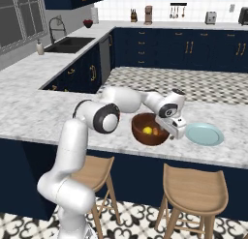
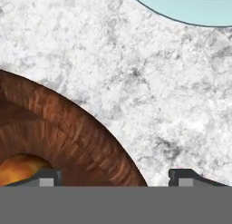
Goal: Pick the chicken drumstick and lemon from their plates and place them in the bowl. Then put the bowl in the fridge.
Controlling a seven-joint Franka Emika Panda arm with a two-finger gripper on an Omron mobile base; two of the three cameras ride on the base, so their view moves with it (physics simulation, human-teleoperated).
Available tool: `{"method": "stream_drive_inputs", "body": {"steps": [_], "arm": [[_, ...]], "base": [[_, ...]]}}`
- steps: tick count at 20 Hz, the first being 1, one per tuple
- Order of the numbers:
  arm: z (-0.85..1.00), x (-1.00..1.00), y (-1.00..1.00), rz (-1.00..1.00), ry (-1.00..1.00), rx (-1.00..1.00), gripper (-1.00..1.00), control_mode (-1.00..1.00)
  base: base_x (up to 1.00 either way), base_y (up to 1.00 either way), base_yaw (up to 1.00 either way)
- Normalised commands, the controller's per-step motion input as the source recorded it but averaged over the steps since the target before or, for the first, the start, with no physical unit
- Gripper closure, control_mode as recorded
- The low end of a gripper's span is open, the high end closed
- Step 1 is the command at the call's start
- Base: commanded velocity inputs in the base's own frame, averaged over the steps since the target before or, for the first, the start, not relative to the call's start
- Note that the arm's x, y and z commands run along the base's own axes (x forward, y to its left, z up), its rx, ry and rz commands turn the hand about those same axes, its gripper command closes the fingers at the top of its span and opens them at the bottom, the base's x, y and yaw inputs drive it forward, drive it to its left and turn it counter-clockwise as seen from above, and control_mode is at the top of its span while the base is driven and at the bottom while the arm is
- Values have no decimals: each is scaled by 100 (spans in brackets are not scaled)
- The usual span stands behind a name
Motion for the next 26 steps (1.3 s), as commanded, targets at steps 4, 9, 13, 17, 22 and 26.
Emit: {"method": "stream_drive_inputs", "body": {"steps": [4,9,13,17,22,26], "arm": [[-55,0,62,0,-1,-8,100,-100],[-33,-16,72,-2,-5,-14,100,-100],[23,-48,61,-16,0,-15,100,-100],[25,-76,44,-13,-19,-17,100,-100],[44,-75,35,-22,-7,-4,100,-100],[53,-66,34,-48,0,9,100,-100]], "base": [[0,0,0],[0,0,0],[0,0,0],[0,0,0],[0,0,0],[0,0,0]]}}
